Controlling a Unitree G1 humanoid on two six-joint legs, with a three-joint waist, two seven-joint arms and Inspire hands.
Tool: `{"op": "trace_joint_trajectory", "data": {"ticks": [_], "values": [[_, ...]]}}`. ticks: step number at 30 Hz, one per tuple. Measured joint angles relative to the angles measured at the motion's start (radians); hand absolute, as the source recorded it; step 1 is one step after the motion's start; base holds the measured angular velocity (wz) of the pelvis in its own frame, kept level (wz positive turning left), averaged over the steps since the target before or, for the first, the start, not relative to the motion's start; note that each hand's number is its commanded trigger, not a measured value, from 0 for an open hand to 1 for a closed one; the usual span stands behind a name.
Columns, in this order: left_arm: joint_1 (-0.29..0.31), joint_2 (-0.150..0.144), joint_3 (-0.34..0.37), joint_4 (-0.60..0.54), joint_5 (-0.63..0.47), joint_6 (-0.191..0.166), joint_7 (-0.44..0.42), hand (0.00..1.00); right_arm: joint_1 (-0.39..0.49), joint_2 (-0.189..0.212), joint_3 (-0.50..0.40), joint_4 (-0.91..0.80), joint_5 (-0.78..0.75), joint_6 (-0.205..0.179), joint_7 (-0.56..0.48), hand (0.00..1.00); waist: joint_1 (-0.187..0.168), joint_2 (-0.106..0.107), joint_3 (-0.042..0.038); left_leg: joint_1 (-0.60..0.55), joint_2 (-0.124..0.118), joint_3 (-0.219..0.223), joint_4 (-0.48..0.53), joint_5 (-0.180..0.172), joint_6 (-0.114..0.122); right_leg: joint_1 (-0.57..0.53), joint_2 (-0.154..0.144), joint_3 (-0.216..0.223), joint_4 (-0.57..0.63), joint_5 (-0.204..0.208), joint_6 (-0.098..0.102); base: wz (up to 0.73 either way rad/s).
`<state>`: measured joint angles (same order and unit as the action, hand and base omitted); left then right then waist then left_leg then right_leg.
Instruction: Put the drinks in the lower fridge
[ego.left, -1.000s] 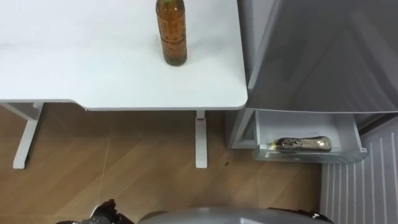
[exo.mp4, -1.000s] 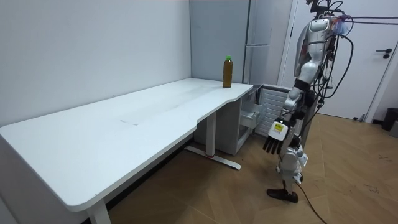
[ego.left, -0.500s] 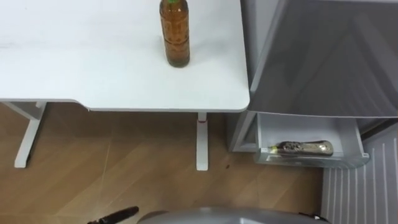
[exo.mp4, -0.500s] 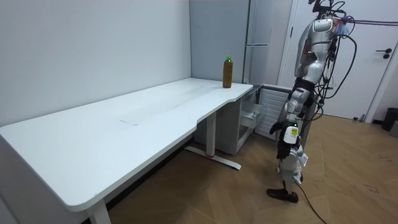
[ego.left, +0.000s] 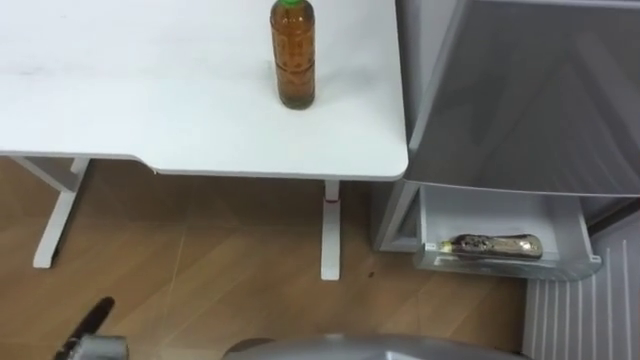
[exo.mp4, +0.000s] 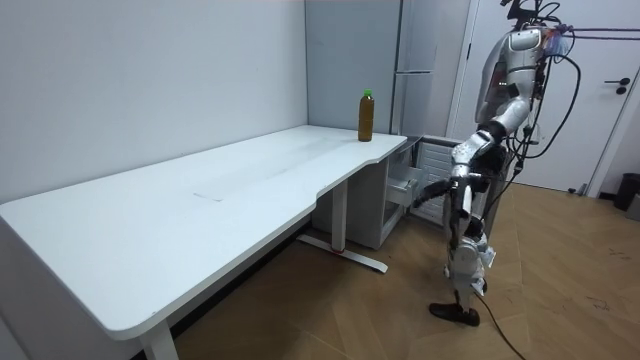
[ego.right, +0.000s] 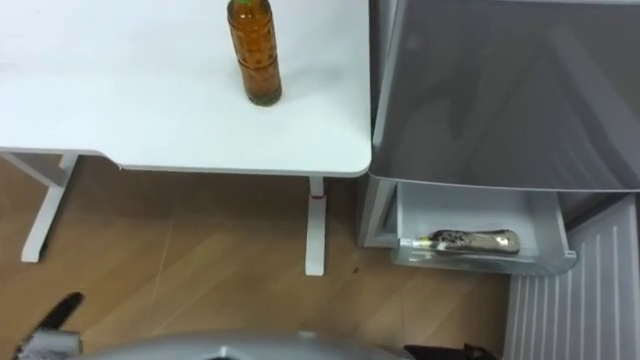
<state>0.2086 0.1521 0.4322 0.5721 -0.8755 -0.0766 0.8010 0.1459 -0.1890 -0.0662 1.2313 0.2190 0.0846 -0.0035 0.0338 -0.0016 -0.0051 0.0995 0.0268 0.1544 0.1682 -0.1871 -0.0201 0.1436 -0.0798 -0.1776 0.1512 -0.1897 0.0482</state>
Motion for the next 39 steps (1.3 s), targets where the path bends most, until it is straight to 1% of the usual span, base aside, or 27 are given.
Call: {"op": "trace_joint_trajectory", "data": {"ticks": [1,3,4,5,6,7,9,10,12,13,15,16,17,18,19,20,21,22,23,24,27,28,29,30,33,36,39], "values": [[-0.001,0.002,0.000,-0.035,0.037,-0.005,0.017,0.00,0.000,0.000,0.000,0.000,-0.004,0.000,-0.002,0.00,0.000,-0.002,-0.0008,0.000,0.000,0.001,0.000,0.000,0.000,-0.001,0.000,0.000,0.000,0.000,0.000,0.00],[-0.010,0.003,-0.001,-0.183,0.246,-0.016,0.089,0.00,0.012,0.001,0.001,0.000,-0.057,0.000,-0.008,0.00,0.001,-0.002,-0.0021,0.000,-0.001,-0.011,0.000,0.000,0.000,0.001,0.001,-0.002,0.001,0.000,0.000,0.02],[-0.011,0.004,-0.002,-0.227,0.295,-0.017,0.104,0.00,0.014,0.001,0.000,0.000,-0.063,0.000,-0.008,0.00,-0.002,-0.003,-0.0021,0.000,-0.002,-0.016,0.000,0.000,0.000,0.001,0.001,-0.003,0.001,0.000,0.000,0.04],[-0.022,0.007,-0.004,-0.295,0.415,-0.018,0.125,0.00,0.018,0.001,0.001,0.007,-0.072,0.000,-0.007,0.00,-0.002,-0.004,-0.0021,0.000,-0.002,-0.020,0.000,0.000,0.000,0.001,0.001,-0.003,0.001,0.000,0.000,0.00],[-0.039,0.009,-0.008,-0.346,0.566,-0.018,0.147,0.00,0.021,0.001,0.004,0.011,-0.082,0.002,-0.007,0.00,-0.002,-0.003,-0.0017,-0.001,-0.002,-0.022,0.001,0.000,0.000,0.001,0.001,-0.005,0.002,0.000,0.000,0.00],[-0.048,0.012,-0.013,-0.368,0.637,-0.018,0.157,0.00,0.023,0.001,0.004,0.011,-0.092,0.003,-0.007,0.00,-0.003,-0.002,-0.0015,-0.001,-0.002,-0.024,0.001,0.000,0.000,0.001,0.001,-0.005,0.002,0.000,0.000,0.00],[-0.075,0.031,-0.033,-0.463,0.871,-0.016,0.172,0.00,0.022,0.001,0.008,0.020,-0.116,0.003,-0.003,0.00,-0.005,-0.002,-0.0013,-0.004,-0.002,-0.027,0.000,-0.001,0.000,0.000,0.002,-0.003,0.000,0.000,0.000,0.00],[-0.081,0.037,-0.038,-0.486,0.915,-0.016,0.172,0.00,0.023,0.001,0.008,0.020,-0.116,0.003,-0.001,0.00,-0.007,-0.003,-0.0010,-0.006,-0.002,-0.030,0.001,-0.001,0.000,0.001,0.002,-0.005,-0.001,0.000,0.000,0.03],[-0.097,0.056,-0.057,-0.582,1.018,-0.015,0.169,0.00,0.024,0.001,0.008,0.020,-0.120,0.003,0.007,0.00,-0.024,0.000,-0.0010,-0.018,-0.004,-0.046,0.008,-0.001,0.001,0.000,0.002,-0.011,-0.003,0.000,-0.001,0.12],[-0.100,0.057,-0.059,-0.604,1.036,-0.015,0.167,0.00,0.025,0.000,0.008,0.020,-0.122,0.002,0.008,0.00,-0.030,0.002,-0.0010,-0.018,-0.004,-0.051,0.011,-0.001,0.001,0.000,0.002,-0.014,-0.002,0.000,-0.001,0.10],[-0.103,0.058,-0.062,-0.666,1.101,-0.017,0.149,0.00,0.032,0.000,0.008,0.015,-0.152,-0.006,0.017,0.00,-0.031,0.011,-0.0008,-0.016,-0.003,-0.051,0.013,-0.002,0.001,0.001,0.003,-0.012,-0.001,0.001,-0.001,0.00],[-0.102,0.058,-0.063,-0.675,1.118,-0.018,0.143,0.00,0.034,0.000,0.007,0.013,-0.156,-0.009,0.021,0.00,-0.031,0.014,-0.0011,-0.016,-0.003,-0.051,0.013,-0.002,0.001,0.001,0.003,-0.012,-0.001,0.001,-0.001,0.00],[-0.102,0.058,-0.068,-0.692,1.142,-0.019,0.128,0.00,0.034,-0.006,0.006,0.016,-0.172,-0.016,0.032,0.00,-0.039,0.013,-0.0014,-0.014,-0.003,-0.051,0.012,-0.002,0.001,0.001,0.003,-0.011,-0.001,0.001,-0.001,0.00],[-0.102,0.058,-0.088,-0.716,1.143,-0.019,0.109,0.00,0.032,-0.014,0.007,0.026,-0.183,-0.022,0.045,0.00,-0.039,0.017,0.0013,-0.014,-0.004,-0.051,0.012,-0.002,0.001,0.002,0.003,-0.011,-0.001,0.001,-0.001,0.00],[-0.102,0.059,-0.101,-0.728,1.144,-0.019,0.096,0.00,0.028,-0.016,0.007,0.032,-0.186,-0.022,0.051,0.00,-0.039,0.016,0.0023,-0.014,-0.004,-0.051,0.012,-0.002,0.001,0.002,0.003,-0.011,-0.001,0.001,-0.001,0.03],[-0.102,0.061,-0.128,-0.749,1.146,-0.019,0.062,0.00,0.011,-0.018,0.007,0.050,-0.190,-0.022,0.059,0.00,-0.042,0.018,0.0034,-0.015,-0.003,-0.054,0.014,-0.002,0.001,0.005,0.003,-0.014,-0.002,0.001,-0.001,0.07],[-0.102,0.063,-0.157,-0.759,1.146,-0.019,0.024,0.00,0.002,-0.023,0.010,0.060,-0.189,-0.021,0.073,0.00,-0.049,0.017,0.0094,-0.016,-0.003,-0.054,0.015,-0.002,0.001,0.010,0.003,-0.018,-0.002,0.001,-0.001,0.08],[-0.102,0.065,-0.172,-0.759,1.146,-0.019,0.004,0.00,-0.003,-0.025,0.013,0.059,-0.189,-0.022,0.078,0.00,-0.053,0.016,0.0110,-0.016,-0.003,-0.055,0.016,-0.002,0.001,0.013,0.003,-0.019,-0.003,0.001,-0.001,0.06],[-0.101,0.065,-0.199,-0.759,1.145,-0.018,-0.039,0.00,-0.007,-0.027,0.019,0.061,-0.190,-0.024,0.084,0.00,-0.056,0.014,0.0110,-0.016,-0.004,-0.056,0.017,-0.002,0.001,0.016,0.003,-0.019,-0.010,0.000,-0.001,0.00],[-0.099,0.065,-0.212,-0.759,1.143,-0.019,-0.057,0.00,-0.007,-0.027,0.023,0.062,-0.191,-0.026,0.084,0.00,-0.057,0.014,0.0109,-0.016,-0.004,-0.056,0.016,-0.002,0.001,0.017,0.004,-0.018,-0.013,0.001,-0.001,0.00],[-0.097,0.064,-0.280,-0.758,1.065,-0.019,-0.155,0.00,-0.008,-0.028,0.032,0.063,-0.189,-0.031,0.083,0.00,-0.062,0.012,0.0114,-0.016,-0.003,-0.054,0.017,-0.002,0.001,0.012,0.006,-0.012,-0.017,0.001,-0.002,0.00],[-0.098,0.064,-0.283,-0.758,1.052,-0.019,-0.167,0.00,-0.007,-0.029,0.034,0.063,-0.189,-0.030,0.083,0.00,-0.063,0.010,0.0114,-0.017,-0.003,-0.054,0.017,-0.002,0.001,0.010,0.006,-0.011,-0.017,0.001,-0.002,-0.05],[-0.100,0.064,-0.284,-0.758,1.016,-0.019,-0.189,0.00,-0.010,-0.028,0.034,0.065,-0.190,-0.029,0.084,0.00,-0.066,0.009,0.0114,-0.019,-0.003,-0.051,0.017,-0.002,0.001,0.006,0.006,-0.006,-0.016,0.001,-0.002,-0.09],[-0.108,0.064,-0.283,-0.758,0.979,-0.019,-0.207,0.00,-0.014,-0.028,0.035,0.067,-0.190,-0.029,0.086,0.00,-0.067,0.013,0.0089,-0.022,-0.003,-0.049,0.017,-0.002,0.001,0.001,0.007,0.003,-0.016,0.001,-0.002,-0.09],[-0.136,0.065,-0.283,-0.758,0.902,-0.018,-0.263,0.00,-0.029,-0.022,0.037,0.081,-0.190,-0.030,0.089,0.00,-0.077,0.005,0.0127,-0.023,-0.004,-0.048,0.017,-0.002,0.001,0.000,0.006,0.007,-0.015,0.001,-0.002,-0.02],[-0.137,0.065,-0.288,-0.757,0.866,-0.016,-0.315,0.00,-0.048,-0.020,0.045,0.097,-0.190,-0.030,0.087,0.00,-0.086,-0.002,0.0169,-0.023,-0.004,-0.048,0.017,-0.002,0.001,-0.001,0.006,0.009,-0.016,0.001,-0.002,0.00],[-0.137,0.065,-0.305,-0.756,0.836,-0.015,-0.366,0.00,-0.053,-0.020,0.045,0.099,-0.191,-0.030,0.087,0.00,-0.092,-0.007,0.0188,-0.023,-0.004,-0.048,0.016,-0.002,0.001,0.000,0.006,0.009,-0.014,0.001,-0.002,0.00]]}}
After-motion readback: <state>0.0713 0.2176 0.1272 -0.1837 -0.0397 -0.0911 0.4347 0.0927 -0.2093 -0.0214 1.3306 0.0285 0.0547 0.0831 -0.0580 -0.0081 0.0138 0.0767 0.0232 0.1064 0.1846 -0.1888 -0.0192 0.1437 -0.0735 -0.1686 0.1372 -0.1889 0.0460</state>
